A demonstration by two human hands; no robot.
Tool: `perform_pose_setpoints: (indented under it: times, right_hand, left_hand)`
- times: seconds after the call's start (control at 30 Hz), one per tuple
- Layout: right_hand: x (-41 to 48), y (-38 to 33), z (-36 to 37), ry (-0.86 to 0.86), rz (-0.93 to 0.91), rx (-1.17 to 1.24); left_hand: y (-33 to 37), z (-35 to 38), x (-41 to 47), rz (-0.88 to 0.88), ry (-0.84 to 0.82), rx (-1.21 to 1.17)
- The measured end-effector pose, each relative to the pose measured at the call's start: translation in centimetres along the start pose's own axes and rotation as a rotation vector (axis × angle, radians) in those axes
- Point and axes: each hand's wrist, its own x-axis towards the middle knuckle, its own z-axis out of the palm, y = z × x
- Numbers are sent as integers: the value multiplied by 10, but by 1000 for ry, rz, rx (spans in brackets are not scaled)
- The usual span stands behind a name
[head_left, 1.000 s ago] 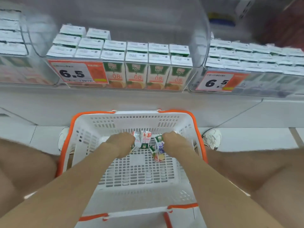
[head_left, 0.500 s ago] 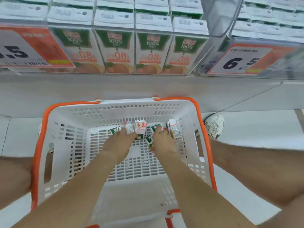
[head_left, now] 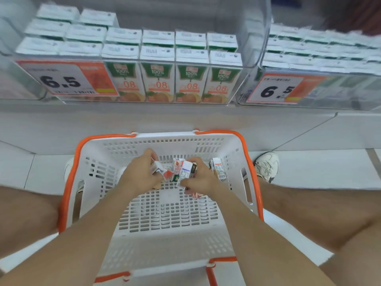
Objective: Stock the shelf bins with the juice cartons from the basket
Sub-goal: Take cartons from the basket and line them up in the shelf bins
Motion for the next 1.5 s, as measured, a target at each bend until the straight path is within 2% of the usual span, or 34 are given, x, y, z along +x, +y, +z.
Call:
perform_pose_setpoints:
  times: [0.07, 0.17, 0.33, 0.5, 0.7, 0.87, 1.03, 1.1, 1.17, 1.3, 1.4, 1.5]
  right_hand:
    - [-11, -10, -4, -20, -14, -17]
    - [-32, -30, -9, -20, -66, -55]
    - [-76, -67, -19, 57, -290, -126]
    - [-123, -109, -51, 88, -396, -137]
    - [-172, -154, -85, 102, -513, -132]
    - [-206, -187, -105, 297, -645, -22]
    - [-226, -213, -137, 671, -752, -93]
    - [-227, -222, -162, 859, -810, -185]
    - [-221, -229, -191, 969, -836, -315]
    - [-179, -235, -240, 980, -827, -738]
    - [-144, -241, -258, 1022, -777, -1046]
    - [-119, -250, -268, 952, -680, -1091]
  left_hand:
    - [15, -18, -7, -1, -3, -86]
    - [37, -43, -16, 98, -38, -135]
    - [77, -79, -40, 256, -42, -188]
    - [119, -117, -63, 268, -22, -335]
    - [171, -151, -84, 432, 121, -230]
    - [218, -171, -94, 583, 224, -311]
    - [257, -187, -92, 667, 297, -308]
    - [266, -190, -84, 690, 378, -285]
    - [271, -190, -75, 703, 467, -266]
    - [273, -181, -56, 688, 580, -258]
    - [269, -173, -42, 685, 532, -125]
    - [266, -171, -34, 652, 494, -79]
